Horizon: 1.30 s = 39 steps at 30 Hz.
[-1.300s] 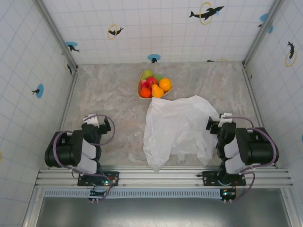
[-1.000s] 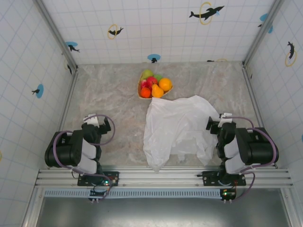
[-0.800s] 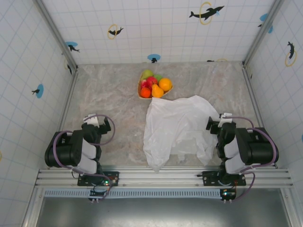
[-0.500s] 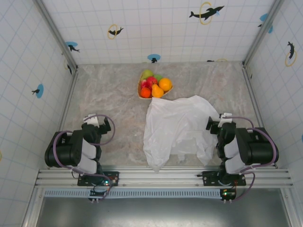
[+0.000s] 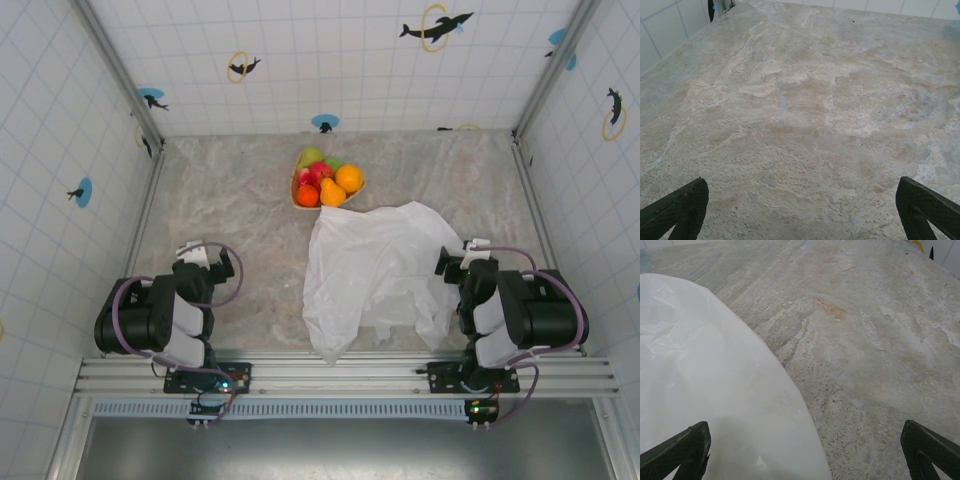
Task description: Place the fruits into the plastic bag
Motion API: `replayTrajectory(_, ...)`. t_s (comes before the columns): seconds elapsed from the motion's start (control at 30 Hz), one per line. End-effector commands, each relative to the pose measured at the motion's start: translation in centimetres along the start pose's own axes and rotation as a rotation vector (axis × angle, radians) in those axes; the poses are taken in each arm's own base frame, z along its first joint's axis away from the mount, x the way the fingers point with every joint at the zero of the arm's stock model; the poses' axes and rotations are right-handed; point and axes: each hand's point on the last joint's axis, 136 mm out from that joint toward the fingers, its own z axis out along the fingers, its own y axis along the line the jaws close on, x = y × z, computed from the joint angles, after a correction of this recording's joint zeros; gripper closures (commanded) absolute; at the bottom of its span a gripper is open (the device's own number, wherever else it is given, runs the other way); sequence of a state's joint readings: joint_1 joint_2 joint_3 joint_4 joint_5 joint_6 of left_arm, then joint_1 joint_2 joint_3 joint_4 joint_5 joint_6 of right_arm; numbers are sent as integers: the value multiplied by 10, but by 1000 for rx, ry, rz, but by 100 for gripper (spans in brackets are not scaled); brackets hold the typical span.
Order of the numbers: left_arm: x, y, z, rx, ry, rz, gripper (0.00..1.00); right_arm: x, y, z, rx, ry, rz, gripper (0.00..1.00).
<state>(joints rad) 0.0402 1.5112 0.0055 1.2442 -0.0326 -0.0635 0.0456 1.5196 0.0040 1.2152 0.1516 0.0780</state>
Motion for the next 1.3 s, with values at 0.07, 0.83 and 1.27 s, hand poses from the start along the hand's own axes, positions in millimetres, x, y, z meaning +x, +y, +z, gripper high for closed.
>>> replayTrajectory(0.07,-8,-12,1,74,-12,13,2,-15,-11,-6,72,-69,17,0)
replayTrajectory(0.83,-149,-101,-24,359,219,-542,2,-182,49,-44,-130,-162,50,0)
replayTrajectory(1.27,-23,-233,-75,490,612,-238,3,-98,150,-24,-347,239,-342,0)
